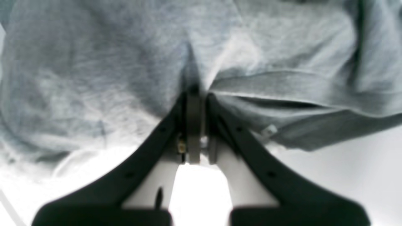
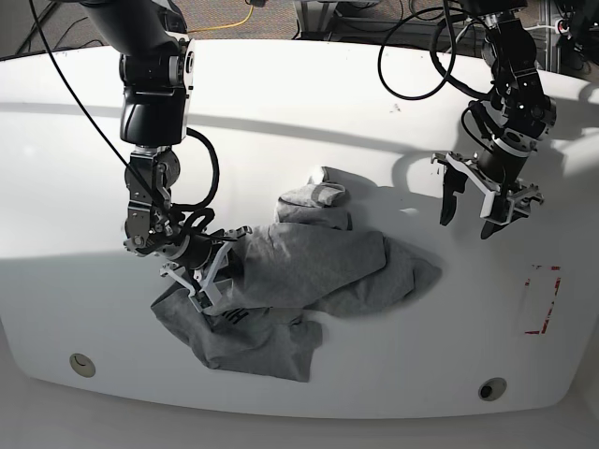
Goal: Layout the t-shirt on the table in an organized manner, then fold the t-shirt properly
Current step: 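Lower the left gripper and grasp the opposite edge of the shirt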
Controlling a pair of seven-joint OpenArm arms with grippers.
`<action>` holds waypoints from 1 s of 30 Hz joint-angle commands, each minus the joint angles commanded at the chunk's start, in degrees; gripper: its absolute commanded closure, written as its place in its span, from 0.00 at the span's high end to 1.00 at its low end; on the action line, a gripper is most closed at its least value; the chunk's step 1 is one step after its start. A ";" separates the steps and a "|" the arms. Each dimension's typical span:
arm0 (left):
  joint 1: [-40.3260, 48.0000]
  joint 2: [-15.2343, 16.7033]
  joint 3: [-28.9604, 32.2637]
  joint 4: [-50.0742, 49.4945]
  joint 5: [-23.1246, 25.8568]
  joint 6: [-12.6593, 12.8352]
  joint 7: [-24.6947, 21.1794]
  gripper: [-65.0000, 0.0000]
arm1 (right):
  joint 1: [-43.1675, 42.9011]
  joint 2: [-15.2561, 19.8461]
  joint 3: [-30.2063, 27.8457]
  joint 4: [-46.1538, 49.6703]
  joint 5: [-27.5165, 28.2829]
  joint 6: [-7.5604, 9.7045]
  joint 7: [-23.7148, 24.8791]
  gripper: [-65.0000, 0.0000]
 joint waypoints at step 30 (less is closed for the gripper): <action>-26.90 -0.18 -0.35 -37.54 -0.09 0.18 -0.09 0.62 | -6.59 -1.23 0.00 20.48 -0.09 0.44 -12.04 0.00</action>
